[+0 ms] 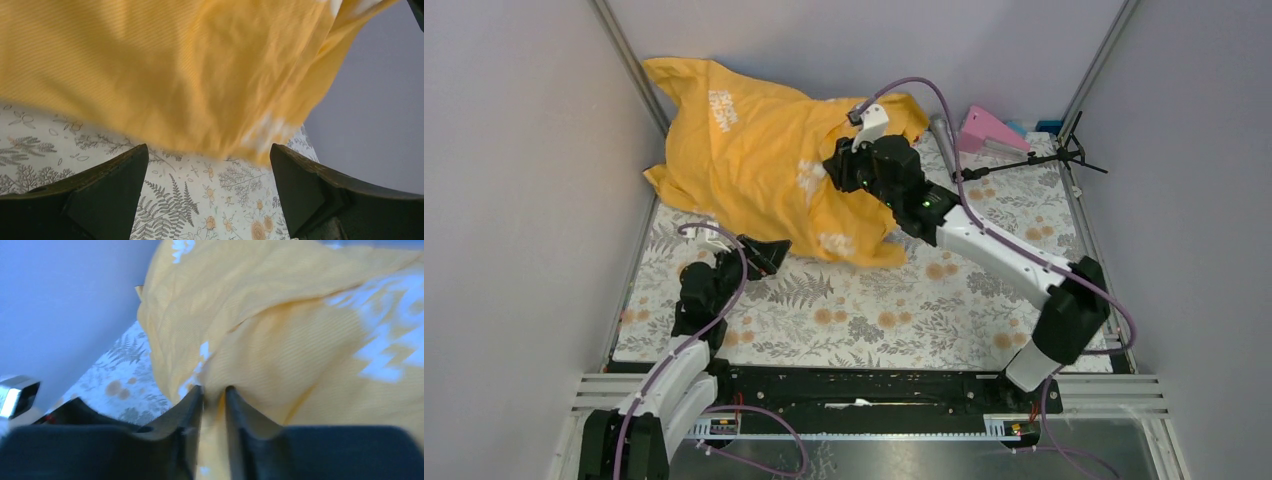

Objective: Remove the pillowcase from the pillow

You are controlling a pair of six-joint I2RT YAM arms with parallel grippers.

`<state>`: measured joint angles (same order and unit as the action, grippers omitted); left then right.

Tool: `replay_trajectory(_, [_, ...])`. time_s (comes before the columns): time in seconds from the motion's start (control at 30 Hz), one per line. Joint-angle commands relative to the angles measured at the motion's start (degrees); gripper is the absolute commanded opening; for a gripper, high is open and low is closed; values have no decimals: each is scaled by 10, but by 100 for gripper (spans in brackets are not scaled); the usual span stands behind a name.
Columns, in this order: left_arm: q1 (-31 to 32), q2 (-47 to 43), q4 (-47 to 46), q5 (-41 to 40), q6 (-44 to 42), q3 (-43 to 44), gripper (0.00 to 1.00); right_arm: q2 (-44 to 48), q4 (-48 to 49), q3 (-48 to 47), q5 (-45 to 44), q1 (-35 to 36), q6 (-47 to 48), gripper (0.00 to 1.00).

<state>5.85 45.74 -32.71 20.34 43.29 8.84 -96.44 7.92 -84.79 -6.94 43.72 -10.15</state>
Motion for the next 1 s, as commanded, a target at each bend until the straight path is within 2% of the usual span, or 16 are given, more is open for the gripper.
replay_trajectory(0.0, [2, -45, -21, 12, -18, -5, 99, 90, -61, 37, 27, 3, -88, 51])
replay_trajectory(0.07, [6, -57, -37, 32, -21, -7, 99, 112, -89, 75, 27, 2, -94, 70])
replay_trajectory(0.1, [9, -59, -50, 47, -22, -7, 99, 124, -91, 103, 23, 2, -96, 74])
replay_trajectory(0.2, [29, -47, -93, 81, -32, -4, 99, 165, -53, 197, 7, 2, -106, 80])
replay_trajectory(0.27, [48, -37, -78, 74, -55, 9, 99, 189, -30, 257, 6, 2, -121, 83])
replay_trajectory(0.33, [70, -35, -56, 50, -76, 19, 99, 209, -16, 293, 10, 3, -145, 86])
replay_trajectory(0.47, [126, -24, 34, -65, -125, 55, 99, 228, 33, 345, 30, 3, -195, 87])
replay_trajectory(0.63, [159, 19, 35, -121, -129, 71, 99, 195, 28, 325, 2, 9, -225, 89])
replay_trajectory(0.83, [159, 29, 37, -189, -120, 63, 99, 170, 15, 284, -115, 51, -267, 94])
replay_trajectory(0.97, [160, 14, 35, -223, -114, 51, 93, 132, 1, 244, -159, 81, -274, 95])
